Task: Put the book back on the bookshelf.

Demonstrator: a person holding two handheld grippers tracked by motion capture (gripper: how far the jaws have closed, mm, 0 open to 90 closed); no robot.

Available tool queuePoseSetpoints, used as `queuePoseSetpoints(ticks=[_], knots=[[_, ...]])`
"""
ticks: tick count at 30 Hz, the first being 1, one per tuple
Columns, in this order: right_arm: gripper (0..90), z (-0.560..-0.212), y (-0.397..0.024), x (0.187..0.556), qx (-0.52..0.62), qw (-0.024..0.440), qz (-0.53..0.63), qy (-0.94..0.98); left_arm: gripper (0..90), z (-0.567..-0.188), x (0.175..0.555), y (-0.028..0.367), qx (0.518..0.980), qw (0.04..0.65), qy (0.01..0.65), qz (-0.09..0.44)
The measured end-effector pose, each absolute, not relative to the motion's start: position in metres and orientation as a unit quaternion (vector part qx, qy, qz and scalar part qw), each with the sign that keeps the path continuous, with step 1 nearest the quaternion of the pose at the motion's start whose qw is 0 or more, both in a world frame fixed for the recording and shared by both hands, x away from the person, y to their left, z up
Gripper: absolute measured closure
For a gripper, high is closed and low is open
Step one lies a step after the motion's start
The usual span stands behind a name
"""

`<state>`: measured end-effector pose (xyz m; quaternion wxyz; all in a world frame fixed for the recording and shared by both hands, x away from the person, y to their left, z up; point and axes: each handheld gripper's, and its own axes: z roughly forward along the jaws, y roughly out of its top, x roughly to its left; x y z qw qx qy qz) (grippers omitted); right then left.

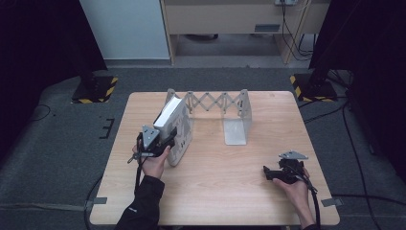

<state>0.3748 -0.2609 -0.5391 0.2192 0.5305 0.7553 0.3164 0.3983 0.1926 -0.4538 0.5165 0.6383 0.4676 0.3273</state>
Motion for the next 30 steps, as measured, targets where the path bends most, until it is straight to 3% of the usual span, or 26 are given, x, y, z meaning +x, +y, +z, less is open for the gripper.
queuePoseSetpoints(ticks=[30], knots=[[4.2,-0.539,-0.260,0.375,0.532,0.219,0.317,0.754,51.3,-0.460,0.413,0.172,0.626,0.510,0.478,0.345]])
